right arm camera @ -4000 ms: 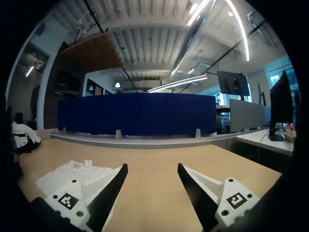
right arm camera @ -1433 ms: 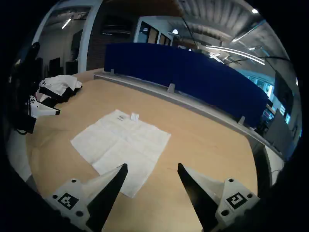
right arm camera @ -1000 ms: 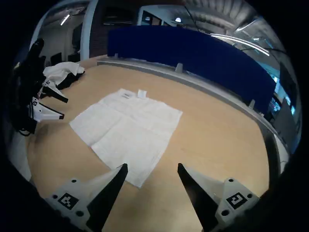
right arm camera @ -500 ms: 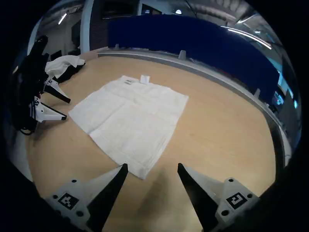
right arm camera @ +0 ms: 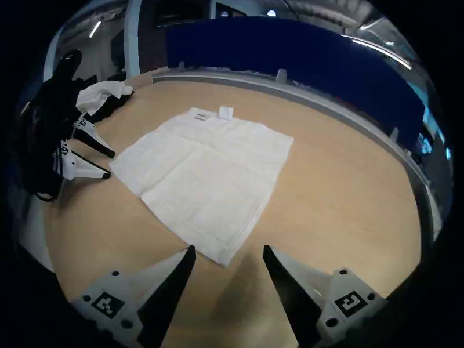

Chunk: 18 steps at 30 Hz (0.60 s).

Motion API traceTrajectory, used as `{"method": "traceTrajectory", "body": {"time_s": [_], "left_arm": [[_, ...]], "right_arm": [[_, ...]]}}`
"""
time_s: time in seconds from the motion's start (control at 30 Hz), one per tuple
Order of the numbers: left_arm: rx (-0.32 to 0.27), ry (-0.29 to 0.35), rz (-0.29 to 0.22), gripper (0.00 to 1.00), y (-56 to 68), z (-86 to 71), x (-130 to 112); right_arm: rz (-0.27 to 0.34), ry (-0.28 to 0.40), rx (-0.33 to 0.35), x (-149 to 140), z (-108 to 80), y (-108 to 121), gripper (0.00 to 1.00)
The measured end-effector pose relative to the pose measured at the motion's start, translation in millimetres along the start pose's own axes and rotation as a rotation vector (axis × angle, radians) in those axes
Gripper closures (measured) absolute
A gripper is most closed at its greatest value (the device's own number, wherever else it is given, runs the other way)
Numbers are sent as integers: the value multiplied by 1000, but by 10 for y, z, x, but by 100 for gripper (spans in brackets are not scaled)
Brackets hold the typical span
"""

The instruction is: Fold towel

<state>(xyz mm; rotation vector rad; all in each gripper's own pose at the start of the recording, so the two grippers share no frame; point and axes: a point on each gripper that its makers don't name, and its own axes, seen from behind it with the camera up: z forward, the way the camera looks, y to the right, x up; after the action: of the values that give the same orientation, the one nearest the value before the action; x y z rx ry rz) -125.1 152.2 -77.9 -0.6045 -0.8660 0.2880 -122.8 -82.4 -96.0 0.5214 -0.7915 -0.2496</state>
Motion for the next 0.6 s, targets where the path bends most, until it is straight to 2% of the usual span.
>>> {"method": "traceTrajectory", "body": {"time_s": [0.23, 0.6], "left_arm": [[-7, 4, 21, 34, 37, -10, 2], [-9, 1, 23, 44, 61, 2, 5]], "right_arm": [[2, -22, 3, -72, 50, 3, 27], [12, -40, 22, -147, 69, -20, 39]]}}
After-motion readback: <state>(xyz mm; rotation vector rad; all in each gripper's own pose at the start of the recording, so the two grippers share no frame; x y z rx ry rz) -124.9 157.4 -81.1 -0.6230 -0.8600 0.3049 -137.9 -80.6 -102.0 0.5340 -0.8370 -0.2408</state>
